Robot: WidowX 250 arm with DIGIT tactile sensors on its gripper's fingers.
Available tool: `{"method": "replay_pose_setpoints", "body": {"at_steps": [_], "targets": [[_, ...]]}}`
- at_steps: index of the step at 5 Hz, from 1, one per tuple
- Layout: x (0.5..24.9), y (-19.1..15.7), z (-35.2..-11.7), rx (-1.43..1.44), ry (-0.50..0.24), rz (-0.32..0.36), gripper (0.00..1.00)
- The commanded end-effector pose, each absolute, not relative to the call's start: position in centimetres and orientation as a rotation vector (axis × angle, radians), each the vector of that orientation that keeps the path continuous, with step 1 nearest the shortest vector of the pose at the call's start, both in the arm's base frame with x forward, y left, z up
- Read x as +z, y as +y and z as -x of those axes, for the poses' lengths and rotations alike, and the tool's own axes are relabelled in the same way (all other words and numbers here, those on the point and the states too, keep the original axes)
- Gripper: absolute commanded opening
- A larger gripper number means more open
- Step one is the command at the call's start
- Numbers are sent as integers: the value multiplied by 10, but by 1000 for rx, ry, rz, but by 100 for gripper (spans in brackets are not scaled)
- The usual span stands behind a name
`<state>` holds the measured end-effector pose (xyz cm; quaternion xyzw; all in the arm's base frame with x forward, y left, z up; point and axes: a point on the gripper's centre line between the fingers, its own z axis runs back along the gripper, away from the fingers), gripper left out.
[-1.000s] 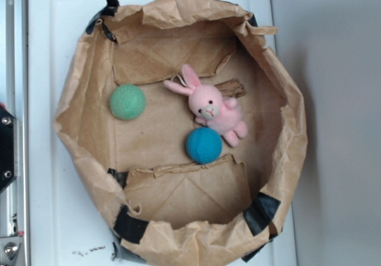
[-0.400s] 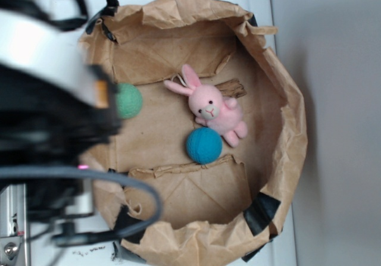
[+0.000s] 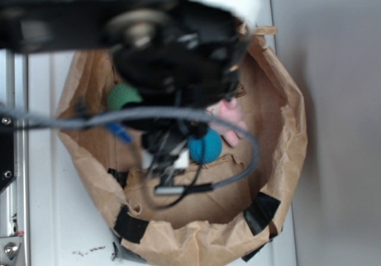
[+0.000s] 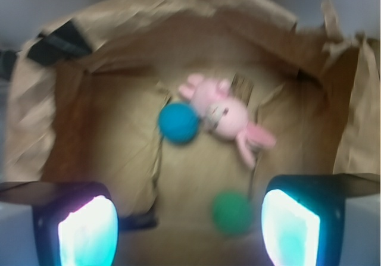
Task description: Grab the green ball.
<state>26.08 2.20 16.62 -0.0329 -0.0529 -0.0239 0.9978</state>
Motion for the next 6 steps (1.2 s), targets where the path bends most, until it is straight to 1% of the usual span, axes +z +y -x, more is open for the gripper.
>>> {"method": "replay_pose_setpoints", "body": {"at_steps": [1, 2, 3, 4, 5, 6], "targets": [[183, 27, -267, -32, -166, 56, 100], [183, 27, -267, -32, -166, 56, 100], [155, 38, -269, 11, -124, 27, 100], [136, 53, -258, 13, -100, 3, 100], [119, 60, -250, -10, -81, -30, 100], [102, 62, -233, -58, -56, -47, 100]]}}
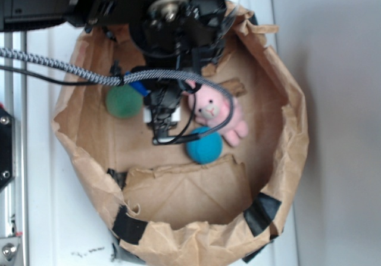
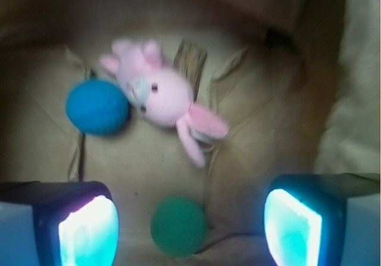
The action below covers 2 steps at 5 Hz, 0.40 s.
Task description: Grab the green ball.
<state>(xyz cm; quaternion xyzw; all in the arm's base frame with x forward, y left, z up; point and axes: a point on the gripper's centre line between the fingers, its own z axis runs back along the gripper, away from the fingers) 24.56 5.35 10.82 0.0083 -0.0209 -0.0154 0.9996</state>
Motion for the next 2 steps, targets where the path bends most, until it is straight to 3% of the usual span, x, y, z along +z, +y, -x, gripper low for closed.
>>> {"method": "replay_pose_setpoints", "body": {"at_steps": [1, 2], "targets": [[72, 62, -234, -85, -67, -77, 100], [62, 52, -235, -98, -73, -83, 100]]}}
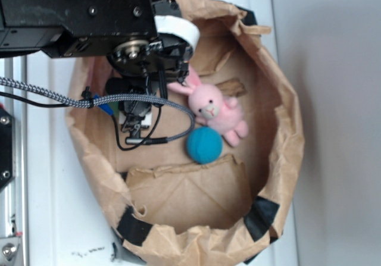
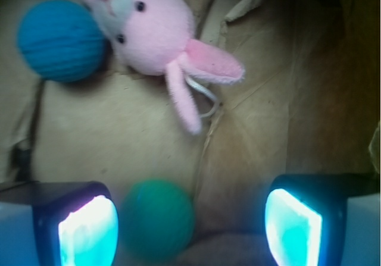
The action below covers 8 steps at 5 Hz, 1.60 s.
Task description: Grab the green ball.
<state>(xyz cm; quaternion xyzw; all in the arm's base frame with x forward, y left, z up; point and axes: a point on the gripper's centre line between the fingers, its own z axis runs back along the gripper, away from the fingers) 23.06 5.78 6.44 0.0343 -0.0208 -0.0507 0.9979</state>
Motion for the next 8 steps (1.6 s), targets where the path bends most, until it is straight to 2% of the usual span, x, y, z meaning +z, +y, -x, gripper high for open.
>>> {"method": "replay_pose_setpoints", "body": {"at_steps": [1, 2, 3, 4, 5, 6, 7, 8], "targets": [[41, 52, -234, -115, -53, -92, 100], [31, 44, -232, -118, -37, -98, 100], [40, 37, -238, -86, -58, -73, 0], [76, 34, -245, -30, -81, -9, 0], [125, 33, -253, 25, -89, 99, 0], [151, 33, -256, 36, -82, 154, 0], [155, 35, -254, 30, -81, 158, 0], [165, 36, -255, 18, -96, 204, 0]]}}
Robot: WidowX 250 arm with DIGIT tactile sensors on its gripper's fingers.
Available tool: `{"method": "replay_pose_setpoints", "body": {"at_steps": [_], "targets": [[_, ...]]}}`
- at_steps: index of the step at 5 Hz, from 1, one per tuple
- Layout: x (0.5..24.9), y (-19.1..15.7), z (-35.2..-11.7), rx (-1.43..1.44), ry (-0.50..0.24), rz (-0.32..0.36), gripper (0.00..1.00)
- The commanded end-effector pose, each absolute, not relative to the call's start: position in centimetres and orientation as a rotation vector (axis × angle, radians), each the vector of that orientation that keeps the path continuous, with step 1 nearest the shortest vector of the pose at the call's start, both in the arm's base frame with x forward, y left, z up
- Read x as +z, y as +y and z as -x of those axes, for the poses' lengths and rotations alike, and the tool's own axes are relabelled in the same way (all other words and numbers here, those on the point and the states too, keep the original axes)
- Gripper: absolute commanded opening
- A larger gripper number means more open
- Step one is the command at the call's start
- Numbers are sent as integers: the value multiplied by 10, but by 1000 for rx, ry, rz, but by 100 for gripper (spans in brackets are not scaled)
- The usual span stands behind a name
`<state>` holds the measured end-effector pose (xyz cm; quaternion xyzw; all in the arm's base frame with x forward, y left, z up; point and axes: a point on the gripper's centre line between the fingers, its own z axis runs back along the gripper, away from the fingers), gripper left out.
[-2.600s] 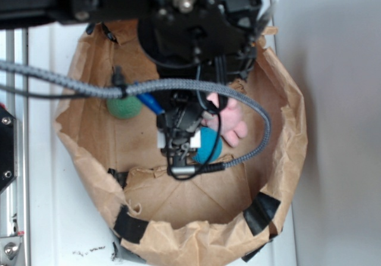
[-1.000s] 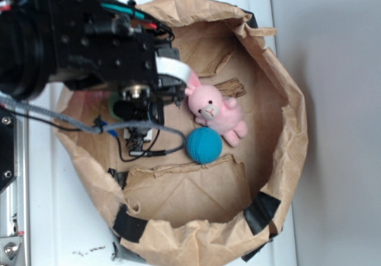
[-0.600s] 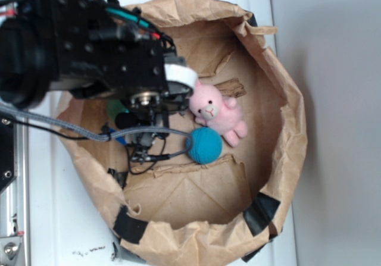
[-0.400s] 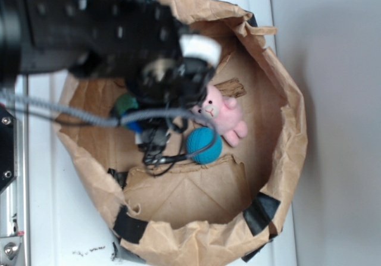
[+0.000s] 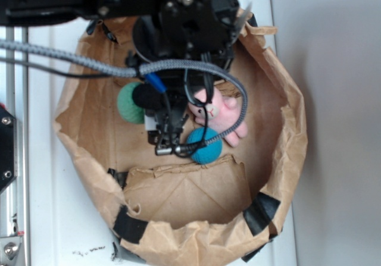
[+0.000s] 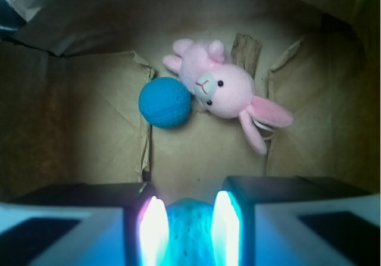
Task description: Grab the green ball.
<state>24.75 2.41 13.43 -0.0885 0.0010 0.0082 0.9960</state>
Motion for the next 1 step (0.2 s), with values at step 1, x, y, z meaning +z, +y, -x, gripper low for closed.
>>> {"method": "replay_pose_setpoints", "body": {"at_steps": [1], "targets": [[185, 32, -252, 5, -161, 237, 0]]}}
